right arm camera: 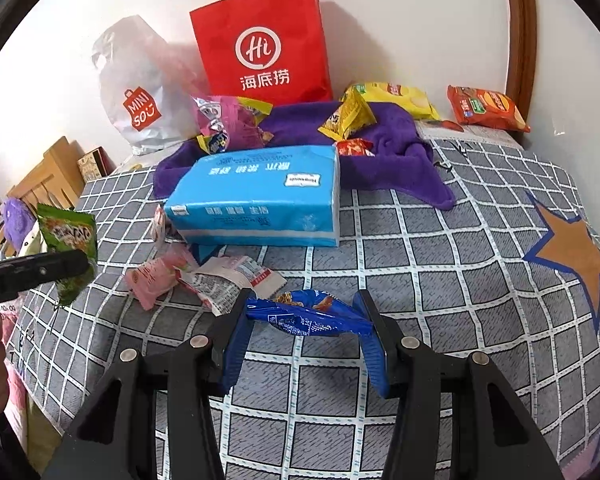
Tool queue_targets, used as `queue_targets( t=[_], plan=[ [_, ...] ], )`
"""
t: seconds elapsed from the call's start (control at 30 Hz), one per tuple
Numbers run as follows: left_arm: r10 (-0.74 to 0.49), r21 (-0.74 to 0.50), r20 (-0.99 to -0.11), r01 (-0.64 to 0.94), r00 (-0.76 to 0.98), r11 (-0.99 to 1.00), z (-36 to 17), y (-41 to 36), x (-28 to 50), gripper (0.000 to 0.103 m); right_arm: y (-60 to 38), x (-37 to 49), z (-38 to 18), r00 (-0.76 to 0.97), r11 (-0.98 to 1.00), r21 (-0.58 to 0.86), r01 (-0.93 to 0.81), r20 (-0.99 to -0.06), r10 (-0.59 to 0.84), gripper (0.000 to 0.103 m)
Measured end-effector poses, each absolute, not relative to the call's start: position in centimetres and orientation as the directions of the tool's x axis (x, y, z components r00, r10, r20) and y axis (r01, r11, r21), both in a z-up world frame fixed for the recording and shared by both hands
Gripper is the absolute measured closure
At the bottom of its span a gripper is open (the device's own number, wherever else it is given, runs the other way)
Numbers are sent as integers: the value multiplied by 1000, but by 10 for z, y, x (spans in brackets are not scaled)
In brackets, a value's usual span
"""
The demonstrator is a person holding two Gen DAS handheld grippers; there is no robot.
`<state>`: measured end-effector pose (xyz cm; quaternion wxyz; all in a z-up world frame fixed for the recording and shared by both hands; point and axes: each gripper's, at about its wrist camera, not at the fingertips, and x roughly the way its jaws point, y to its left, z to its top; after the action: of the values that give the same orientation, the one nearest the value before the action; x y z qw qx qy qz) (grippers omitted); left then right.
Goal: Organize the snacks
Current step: 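Grasp the green chip bag from the pile with the left tool, then carry the blue candy and green chip bag over the towel with both tools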
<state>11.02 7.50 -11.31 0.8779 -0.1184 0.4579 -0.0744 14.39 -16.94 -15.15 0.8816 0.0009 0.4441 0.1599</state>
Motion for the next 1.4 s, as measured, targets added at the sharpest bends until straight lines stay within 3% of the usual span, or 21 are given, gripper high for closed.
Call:
queue_targets(
  t=[0.67,1.4],
  plan=[
    [-268,-276,-740,86,617,957,-72,45,128,57,-168,164,-89,638,950,89,-300,-721,269,53],
    [-264,-268,-736,90,624,959,-67,45,135,57,-166,176,-88,633,948,86,-308,-725,271,53]
  ],
)
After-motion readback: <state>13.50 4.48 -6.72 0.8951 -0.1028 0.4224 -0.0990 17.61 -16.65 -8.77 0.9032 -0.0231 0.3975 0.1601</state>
